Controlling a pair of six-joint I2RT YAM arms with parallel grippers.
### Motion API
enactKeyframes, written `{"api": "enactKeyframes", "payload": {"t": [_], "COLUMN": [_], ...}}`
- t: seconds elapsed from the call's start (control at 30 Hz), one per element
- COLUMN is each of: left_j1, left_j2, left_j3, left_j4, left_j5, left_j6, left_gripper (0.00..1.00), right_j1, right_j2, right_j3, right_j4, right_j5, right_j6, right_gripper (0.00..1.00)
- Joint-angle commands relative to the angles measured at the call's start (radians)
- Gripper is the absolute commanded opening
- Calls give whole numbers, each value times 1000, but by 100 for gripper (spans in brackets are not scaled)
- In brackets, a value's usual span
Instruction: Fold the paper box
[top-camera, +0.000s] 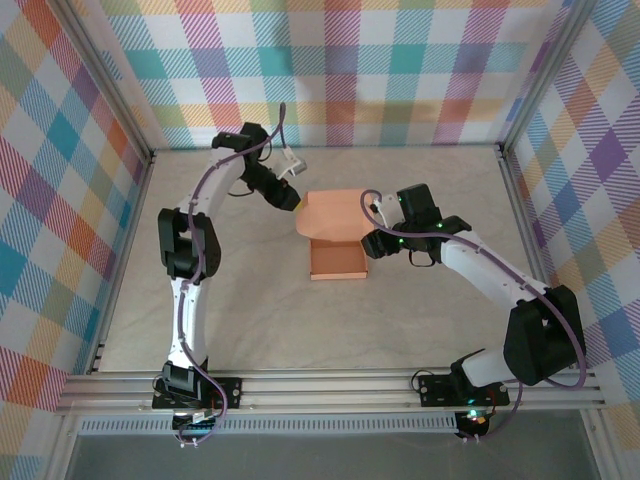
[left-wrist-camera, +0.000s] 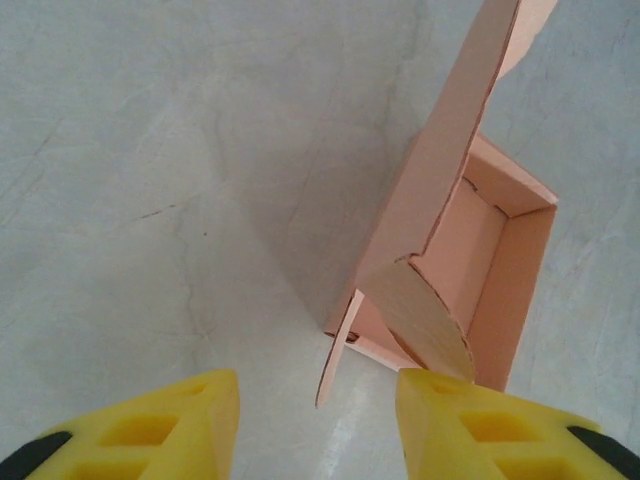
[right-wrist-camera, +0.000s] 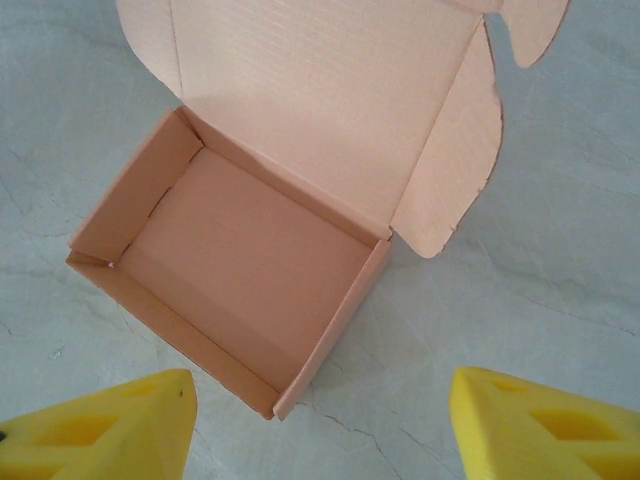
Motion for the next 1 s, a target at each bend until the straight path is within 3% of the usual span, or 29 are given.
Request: {"api": "enactKeyframes", "payload": {"t": [0.0, 0.33, 0.63, 0.97], "left_j1": [-5, -4, -13, -42], "left_j2": [-4, -109, -64, 76], "left_j3": [35, 7, 55, 167], "left_j4": [-59, -71, -60, -112], "left_j5": [44, 88, 126, 21], "left_j6": [38, 66, 41, 34], "left_gripper": [50, 53, 60, 50], "right_j1": [-6, -4, -5, -5], "right_j2": [-4, -7, -13, -27], "right_j3": [7, -12, -16, -13], "right_j4": [-20, -7, -8, -20], "right_j5": [-19, -22, -22, -21], "right_j6": [-18, -17, -20, -17], "right_gripper": [68, 68, 68, 68]}}
